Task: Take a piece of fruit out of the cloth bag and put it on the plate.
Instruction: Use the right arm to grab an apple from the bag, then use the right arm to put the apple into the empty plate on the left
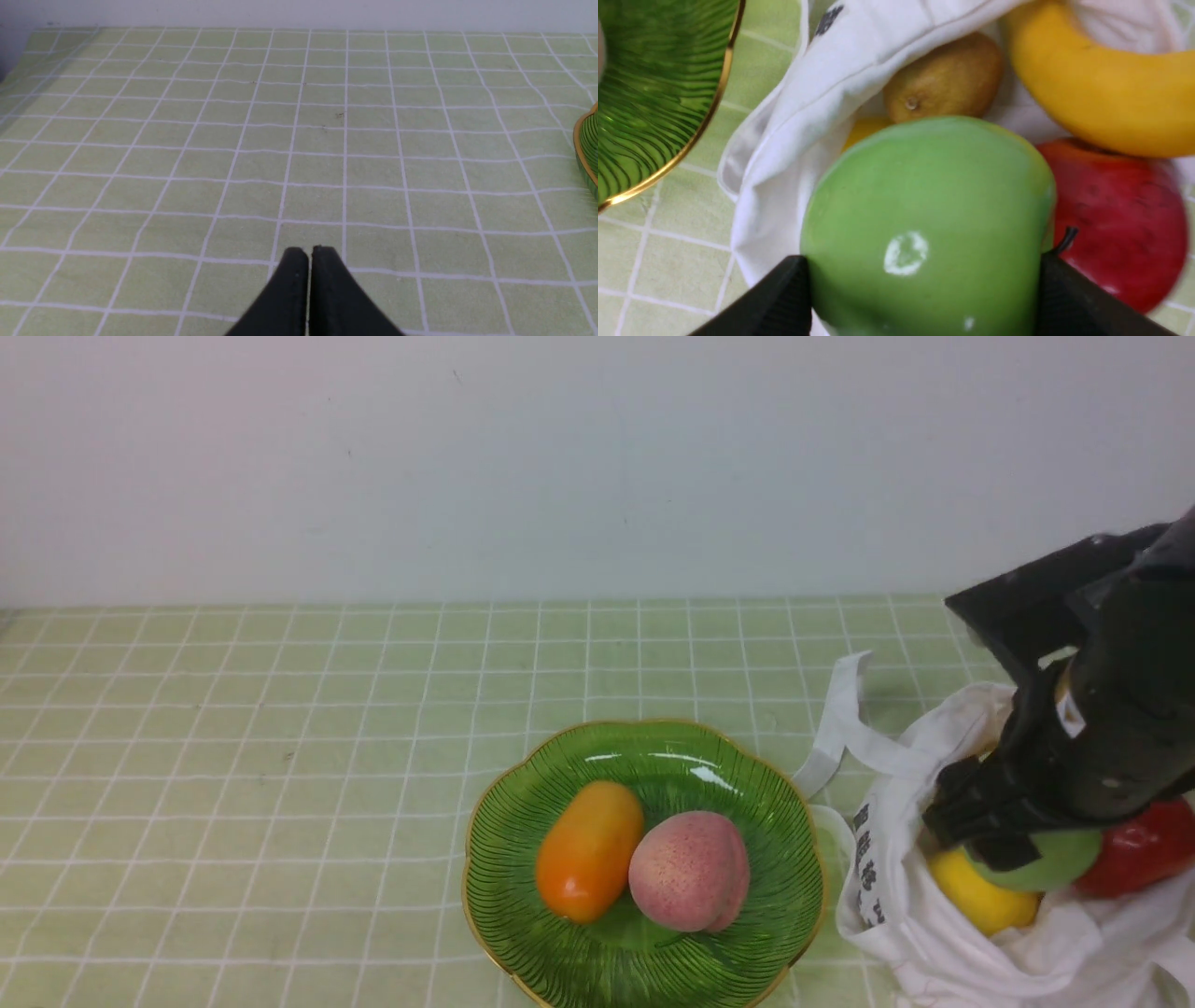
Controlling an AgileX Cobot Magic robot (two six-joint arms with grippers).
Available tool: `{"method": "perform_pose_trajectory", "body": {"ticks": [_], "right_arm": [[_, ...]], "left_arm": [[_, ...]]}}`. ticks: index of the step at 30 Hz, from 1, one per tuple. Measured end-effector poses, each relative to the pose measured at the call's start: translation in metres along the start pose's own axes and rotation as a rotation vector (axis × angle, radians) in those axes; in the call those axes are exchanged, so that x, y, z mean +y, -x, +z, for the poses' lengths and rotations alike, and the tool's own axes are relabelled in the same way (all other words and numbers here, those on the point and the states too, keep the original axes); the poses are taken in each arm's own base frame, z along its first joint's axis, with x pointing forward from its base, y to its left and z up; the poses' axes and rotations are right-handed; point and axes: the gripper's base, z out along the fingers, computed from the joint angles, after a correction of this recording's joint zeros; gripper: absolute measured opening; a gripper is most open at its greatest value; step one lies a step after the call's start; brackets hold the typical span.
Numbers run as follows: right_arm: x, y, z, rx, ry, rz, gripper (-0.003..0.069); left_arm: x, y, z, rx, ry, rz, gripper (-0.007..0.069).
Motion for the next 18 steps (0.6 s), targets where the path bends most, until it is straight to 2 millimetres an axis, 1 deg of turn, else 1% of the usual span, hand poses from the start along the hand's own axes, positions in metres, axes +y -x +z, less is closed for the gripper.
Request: {"method": "perform_pose_trajectory", "body": {"ticks": [1, 2, 3, 4, 5, 6, 7, 8, 10, 12, 14, 15, 16, 17, 18], "right_arm": [[-0.003, 0.0, -0.009, -0.013, 0.001, 0.011, 0.0544], [-0.003, 0.0, -0.011, -0.015, 0.002, 0.013, 0.0544], [-0.006, -0.001, -0.022, -0.039, 0.015, 0.031, 0.0544], [-0.007, -0.001, -0.026, -0.047, 0.019, 0.035, 0.0544], [-0.008, -0.001, -0.037, -0.076, 0.046, 0.056, 0.0544], [-0.008, -0.001, -0.037, -0.075, 0.049, 0.058, 0.0544], [-0.007, 0.0, -0.05, -0.116, 0.106, 0.079, 0.0544], [-0.006, 0.001, -0.052, -0.125, 0.114, 0.077, 0.0544], [0.003, 0.007, -0.059, -0.192, 0.23, 0.053, 0.0544], [0.018, 0.014, -0.059, -0.245, 0.337, -0.004, 0.0544], [0.03, 0.02, -0.056, -0.276, 0.401, -0.042, 0.0544], [0.037, 0.024, -0.051, -0.282, 0.43, -0.078, 0.0544], [0.051, 0.03, -0.044, -0.287, 0.483, -0.101, 0.0544], [0.053, 0.03, -0.043, -0.287, 0.49, -0.107, 0.0544], [0.064, 0.035, -0.034, -0.283, 0.518, -0.124, 0.0544]], "left_arm": [[0.0, 0.0, 0.0, 0.0, 0.0, 0.0, -0.0008], [0.0, 0.0, 0.0, 0.0, 0.0, 0.0, -0.0008], [0.0, 0.0, 0.0, 0.0, 0.0, 0.0, -0.0008], [0.0, 0.0, 0.0, 0.0, 0.0, 0.0, -0.0008], [0.0, 0.0, 0.0, 0.0, 0.0, 0.0, -0.0008], [0.0, 0.0, 0.0, 0.0, 0.0, 0.0, -0.0008], [0.0, 0.0, 0.0, 0.0, 0.0, 0.0, -0.0008], [0.0, 0.0, 0.0, 0.0, 0.0, 0.0, -0.0008], [0.0, 0.0, 0.0, 0.0, 0.0, 0.0, -0.0008], [0.0, 0.0, 0.0, 0.0, 0.0, 0.0, -0.0008], [0.0, 0.0, 0.0, 0.0, 0.0, 0.0, -0.0008], [0.0, 0.0, 0.0, 0.0, 0.0, 0.0, -0.0008], [0.0, 0.0, 0.0, 0.0, 0.0, 0.0, -0.0008], [0.0, 0.0, 0.0, 0.0, 0.0, 0.0, -0.0008], [0.0, 0.0, 0.0, 0.0, 0.0, 0.0, -0.0008]]}}
